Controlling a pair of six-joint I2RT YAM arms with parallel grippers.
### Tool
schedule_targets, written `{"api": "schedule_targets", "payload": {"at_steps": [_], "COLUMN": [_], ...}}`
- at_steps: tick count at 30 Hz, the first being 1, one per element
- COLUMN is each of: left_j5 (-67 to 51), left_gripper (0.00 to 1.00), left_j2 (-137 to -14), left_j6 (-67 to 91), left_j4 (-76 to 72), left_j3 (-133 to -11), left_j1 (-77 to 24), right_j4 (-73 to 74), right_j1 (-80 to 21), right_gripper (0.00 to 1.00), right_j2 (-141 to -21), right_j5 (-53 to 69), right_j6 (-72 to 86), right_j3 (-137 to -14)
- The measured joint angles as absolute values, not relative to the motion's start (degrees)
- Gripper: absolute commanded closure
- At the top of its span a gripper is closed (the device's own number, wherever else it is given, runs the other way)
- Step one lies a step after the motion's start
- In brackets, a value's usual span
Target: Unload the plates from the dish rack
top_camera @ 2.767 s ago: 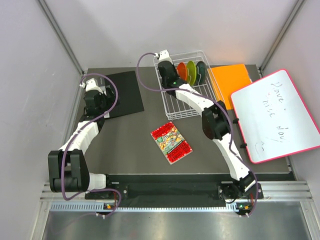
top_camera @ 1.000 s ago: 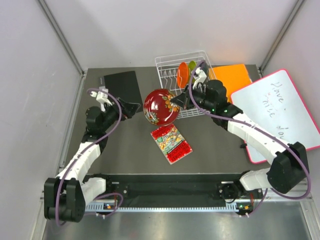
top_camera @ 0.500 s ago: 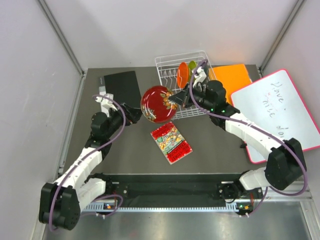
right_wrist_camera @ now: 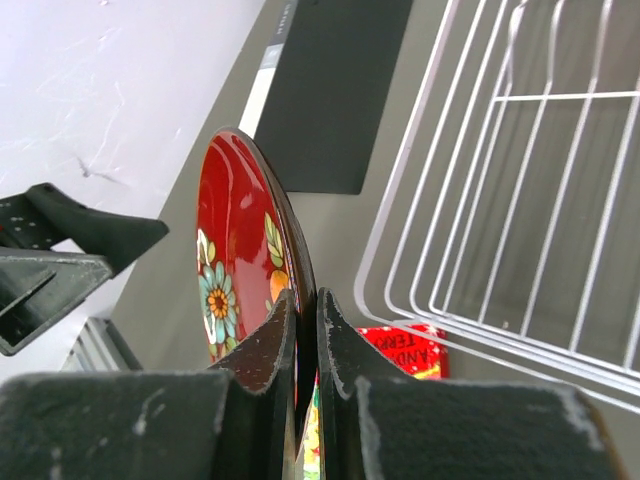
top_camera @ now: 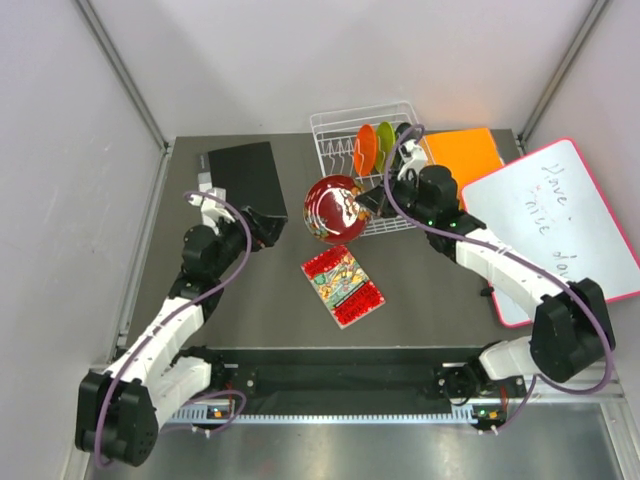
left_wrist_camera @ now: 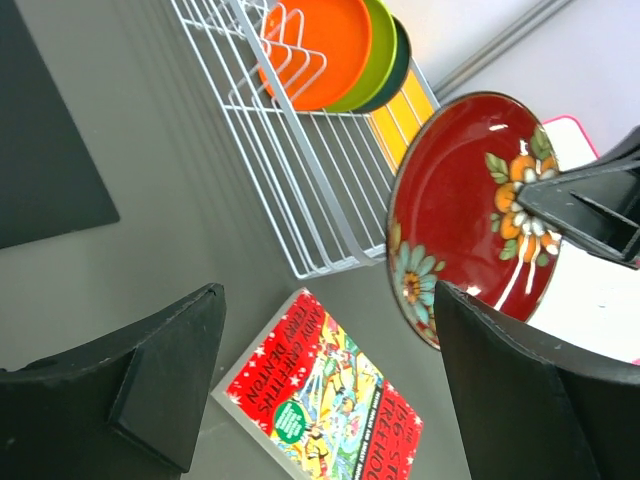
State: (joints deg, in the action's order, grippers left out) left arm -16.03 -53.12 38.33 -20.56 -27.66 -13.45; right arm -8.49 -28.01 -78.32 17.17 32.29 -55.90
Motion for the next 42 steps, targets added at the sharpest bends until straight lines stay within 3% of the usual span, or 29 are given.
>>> {"api": "schedule_targets", "payload": {"at_steps": [10, 14, 15, 17, 20, 21, 25, 26, 27, 28, 32, 36, 42], "left_j5": [-17.4, -17.5, -17.5, -17.5, -18.1, -18.0, -18.6, -18.6, -18.6, -18.6, -17.3, -12.4, 4.5], "left_gripper": [0.2, 0.34, 0.39, 0.57, 0.97, 1.0, 1.0, 1.0, 1.0, 1.0, 1.0, 1.0, 1.0], "left_j2": [-59.0, -60.7, -61.0, -61.5, -61.7, -61.7, -61.9, -62.1, -62.3, -62.4, -61.7, -56.4, -49.2], "left_j6": [41.9, 42.9, 43.1, 43.4, 44.3, 44.4, 47.4, 47.7, 47.7, 47.8, 45.3, 42.0, 37.4], "left_j4": [-27.5, -30.2, -30.5, -31.2, -33.1, -33.6, -35.1, -35.5, -35.7, -35.9, -32.8, -22.9, -2.9], "left_j3": [-27.5, -26.7, -26.5, -26.0, -25.6, -25.6, -25.6, -25.6, -25.6, -25.6, -25.6, -25.7, -25.4], "left_j1": [-16.8, -17.3, -17.3, -17.4, -17.6, -17.7, -17.4, -17.3, -17.3, -17.3, -17.7, -18.6, -17.8], "right_j4": [-15.9, -21.0, -22.5, -24.8, -26.9, -27.5, -31.4, -32.2, -32.8, -33.4, -33.9, -30.1, -21.2], "right_j1": [-31.1, -31.9, -32.0, -32.0, -31.9, -31.9, -31.2, -31.2, -31.0, -30.9, -31.2, -30.9, -25.6], "right_gripper": [1.0, 1.0, 1.0, 1.0, 1.0, 1.0, 0.99, 0.9, 0.66, 0.55, 0.35, 0.32, 0.3], "right_j2": [-85.1, -85.7, -85.7, -85.7, -85.9, -86.1, -86.9, -87.1, -87.4, -87.8, -88.4, -87.7, -79.0], "right_j5": [21.2, 23.4, 23.8, 24.5, 24.7, 24.6, 25.6, 25.8, 26.1, 26.4, 28.5, 28.9, 25.9], "right_j6": [37.1, 40.3, 41.1, 42.4, 43.8, 44.1, 46.3, 46.4, 46.6, 46.9, 48.3, 46.4, 39.7], "right_j3": [-55.9, -54.3, -53.8, -52.9, -51.3, -50.9, -49.4, -49.3, -49.2, -49.2, -49.2, -49.2, -49.2]}}
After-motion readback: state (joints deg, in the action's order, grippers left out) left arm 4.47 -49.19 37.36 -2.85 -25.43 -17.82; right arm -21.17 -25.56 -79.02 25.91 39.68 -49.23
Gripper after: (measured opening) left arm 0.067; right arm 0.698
